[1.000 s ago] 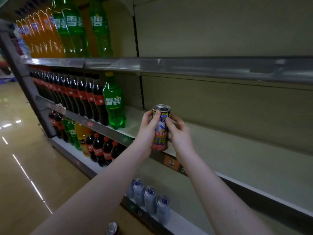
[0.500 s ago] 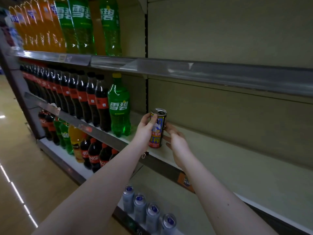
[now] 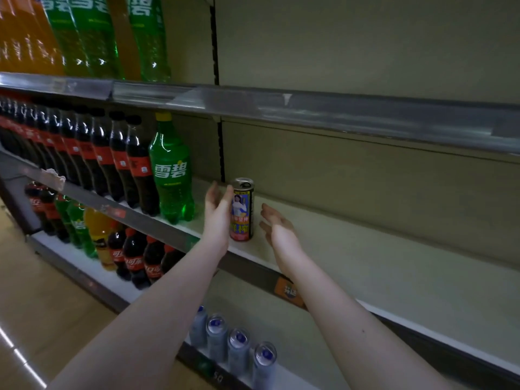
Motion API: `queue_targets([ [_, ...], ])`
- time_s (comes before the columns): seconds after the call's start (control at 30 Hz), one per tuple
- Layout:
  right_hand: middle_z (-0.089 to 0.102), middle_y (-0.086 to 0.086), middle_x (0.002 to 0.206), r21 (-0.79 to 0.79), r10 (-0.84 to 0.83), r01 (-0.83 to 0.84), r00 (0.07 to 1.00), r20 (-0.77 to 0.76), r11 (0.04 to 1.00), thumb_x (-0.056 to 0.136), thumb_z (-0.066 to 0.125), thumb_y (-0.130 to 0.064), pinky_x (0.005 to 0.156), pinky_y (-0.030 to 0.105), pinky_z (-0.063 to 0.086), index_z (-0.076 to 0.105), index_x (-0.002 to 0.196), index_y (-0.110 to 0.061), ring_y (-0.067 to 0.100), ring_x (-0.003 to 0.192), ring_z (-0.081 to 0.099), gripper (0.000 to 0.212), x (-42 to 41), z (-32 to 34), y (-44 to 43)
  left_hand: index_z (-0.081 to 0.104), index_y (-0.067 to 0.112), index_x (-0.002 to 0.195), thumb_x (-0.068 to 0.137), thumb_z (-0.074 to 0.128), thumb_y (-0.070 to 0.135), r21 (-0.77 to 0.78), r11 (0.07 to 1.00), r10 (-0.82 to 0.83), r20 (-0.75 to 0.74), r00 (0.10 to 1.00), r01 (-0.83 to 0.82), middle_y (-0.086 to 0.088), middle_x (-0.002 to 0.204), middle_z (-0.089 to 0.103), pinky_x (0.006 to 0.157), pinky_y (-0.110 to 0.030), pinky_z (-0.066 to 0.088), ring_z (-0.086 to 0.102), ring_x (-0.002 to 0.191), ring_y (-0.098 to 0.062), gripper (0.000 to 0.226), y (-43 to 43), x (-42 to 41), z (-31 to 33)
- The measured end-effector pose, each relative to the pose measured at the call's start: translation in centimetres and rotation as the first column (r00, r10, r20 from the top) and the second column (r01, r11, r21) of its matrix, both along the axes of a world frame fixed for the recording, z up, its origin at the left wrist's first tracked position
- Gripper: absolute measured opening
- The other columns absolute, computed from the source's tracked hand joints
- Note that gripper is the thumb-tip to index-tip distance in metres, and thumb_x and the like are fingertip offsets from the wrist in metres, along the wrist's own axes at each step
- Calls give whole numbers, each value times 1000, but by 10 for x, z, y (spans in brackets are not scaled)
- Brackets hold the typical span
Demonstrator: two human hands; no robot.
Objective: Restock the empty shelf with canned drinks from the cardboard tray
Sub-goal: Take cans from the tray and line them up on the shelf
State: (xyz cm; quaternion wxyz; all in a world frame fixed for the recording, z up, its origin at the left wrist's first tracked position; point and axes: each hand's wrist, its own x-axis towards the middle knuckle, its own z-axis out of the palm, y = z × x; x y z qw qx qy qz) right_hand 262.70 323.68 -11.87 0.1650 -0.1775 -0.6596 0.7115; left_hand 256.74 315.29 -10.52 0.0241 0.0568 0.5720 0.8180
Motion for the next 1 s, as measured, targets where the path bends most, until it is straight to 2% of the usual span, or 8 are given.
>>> queue_targets([
  [0.1,48,2,141,-51,-20,15,995,-94,999,98,37,-17,101,23,33,50,133,-15,19,129,47,37,18,0,4,45,12,130,91,56,26,11,977,212,-131,969,-212,-4,136,47,86,-16,35,44,124,-15,43,1,19,2],
  [0.2,53,3,134,-91,-29,10,976,-214,996,99,35,-14,88,15,39,51,130,-12,19,125,50,35,46,6,5,53,20,107,90,57,28,51,963,268,-212,940,-263,-3,117,55,90,-22,40,51,109,-16,20,8,49,1],
  [0.27,55,3,127,-141,-63,24,959,-278,990,100,33,-14,86,11,37,51,128,-11,18,119,52,34,74,8,9,53,28,97,89,55,30,59,980,201,-245,949,-192,5,103,56,88,-28,41,53,97,-8,8,19,80,2],
  [0.37,58,3,124,-168,-135,81,930,-341,983,100,31,-15,94,17,38,55,118,-18,14,112,56,29,124,7,21,52,15,98,92,53,16,113,989,121,-289,950,-91,8,92,54,80,-9,41,53,82,8,6,40,133,2],
  [0.53,61,0,117,-215,-290,216,862,-416,952,101,29,-15,96,21,41,56,109,-25,9,105,60,30,231,-6,53,53,22,90,90,52,20,105,986,-100,-277,956,133,-6,101,58,81,-14,40,54,95,-15,2,80,225,-13],
  [0.73,65,-3,114,-249,-503,437,755,-422,864,100,34,-20,99,29,45,59,111,-24,18,111,62,27,377,-36,97,55,17,92,92,51,13,68,930,-339,-219,915,361,-10,100,59,76,-11,44,54,97,-20,6,134,357,-46],
  [0.9,65,2,115,-252,-638,593,644,-422,765,101,33,-15,99,30,47,58,114,-20,19,112,62,28,495,-65,122,56,13,95,89,55,20,-13,825,-556,-192,808,565,-11,104,60,84,-21,46,57,99,-20,9,174,469,-78],
  [1.0,65,2,114,-284,-718,669,567,-405,687,101,33,-14,99,28,47,58,113,-20,21,114,60,29,560,-87,131,56,17,93,91,53,16,-72,732,-679,-153,718,678,-8,103,60,80,-16,44,57,99,-17,4,193,535,-96],
])
